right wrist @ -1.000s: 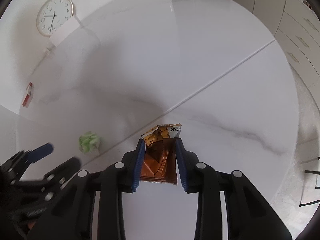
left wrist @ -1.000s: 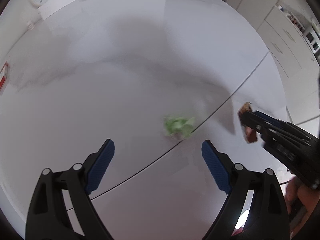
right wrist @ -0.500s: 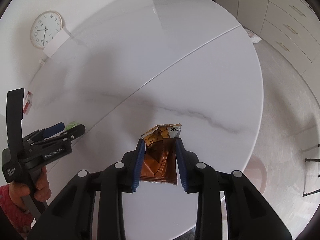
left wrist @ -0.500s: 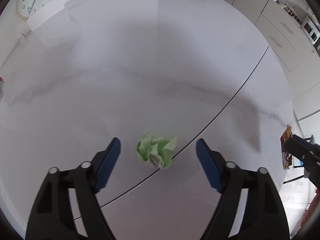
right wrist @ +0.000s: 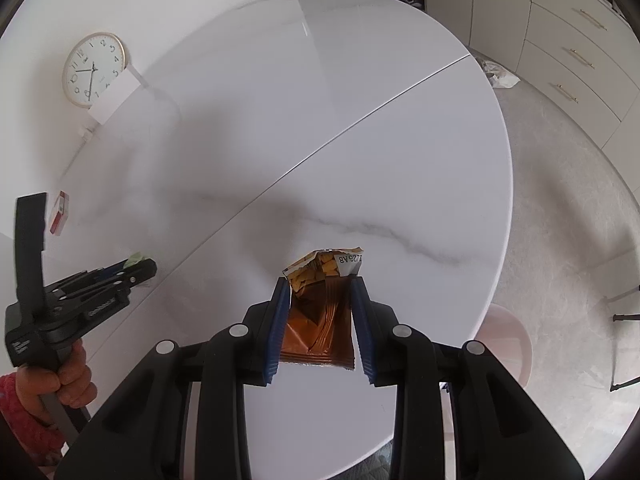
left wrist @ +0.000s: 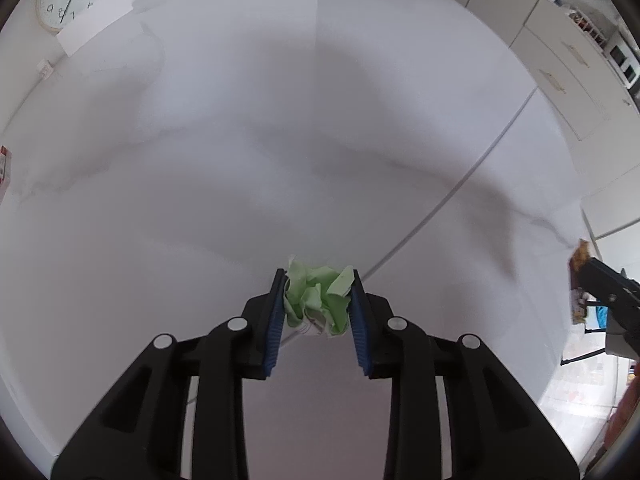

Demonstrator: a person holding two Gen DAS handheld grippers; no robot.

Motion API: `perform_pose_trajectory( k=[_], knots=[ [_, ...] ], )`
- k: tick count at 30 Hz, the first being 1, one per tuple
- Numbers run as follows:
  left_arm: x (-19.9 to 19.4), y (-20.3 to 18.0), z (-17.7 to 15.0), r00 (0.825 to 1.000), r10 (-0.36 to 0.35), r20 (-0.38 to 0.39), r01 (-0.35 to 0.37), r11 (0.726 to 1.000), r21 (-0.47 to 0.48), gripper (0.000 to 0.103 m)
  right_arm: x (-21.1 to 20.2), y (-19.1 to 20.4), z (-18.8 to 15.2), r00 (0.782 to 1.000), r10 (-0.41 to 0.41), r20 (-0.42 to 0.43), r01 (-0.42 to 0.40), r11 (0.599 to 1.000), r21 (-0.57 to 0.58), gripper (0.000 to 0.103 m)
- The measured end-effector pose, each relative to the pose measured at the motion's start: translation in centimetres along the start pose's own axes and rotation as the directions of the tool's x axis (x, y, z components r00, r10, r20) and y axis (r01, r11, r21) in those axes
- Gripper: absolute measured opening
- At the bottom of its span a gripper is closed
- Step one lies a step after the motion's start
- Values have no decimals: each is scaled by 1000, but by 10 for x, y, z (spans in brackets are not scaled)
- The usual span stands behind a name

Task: Collect trash
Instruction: 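Grasp the orange wrapper with the right tool while the left tool grasps green paper, then carry the wrapper and green paper to the bin and open both tools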

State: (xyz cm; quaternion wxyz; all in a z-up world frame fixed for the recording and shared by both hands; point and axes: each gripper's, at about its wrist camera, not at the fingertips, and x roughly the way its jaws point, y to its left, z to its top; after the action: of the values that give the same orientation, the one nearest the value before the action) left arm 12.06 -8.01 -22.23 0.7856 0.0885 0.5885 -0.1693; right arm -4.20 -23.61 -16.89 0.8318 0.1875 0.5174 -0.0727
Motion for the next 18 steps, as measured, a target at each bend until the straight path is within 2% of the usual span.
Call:
perform_pose_trajectory(
  k=[7,10,13,18],
  knots=[
    [-47,-35,-16,996,-74,44,70,993,95,29,-25,-23,-18,999,-21,25,20,999,26,32],
    [-60,-66,-19,992,-120,49,112,983,148,29,-39,-39,-32,999,-44,31,43,998,41,32],
    [-68,-103,-25,984,-173,43,160,965,206,29,-52,-60,-52,997,-76,31,74,995,60,32],
    [-72,-154,-37,976,-218,15,205,936,287,29,-57,-104,-88,995,-101,0,101,988,116,32]
  ],
)
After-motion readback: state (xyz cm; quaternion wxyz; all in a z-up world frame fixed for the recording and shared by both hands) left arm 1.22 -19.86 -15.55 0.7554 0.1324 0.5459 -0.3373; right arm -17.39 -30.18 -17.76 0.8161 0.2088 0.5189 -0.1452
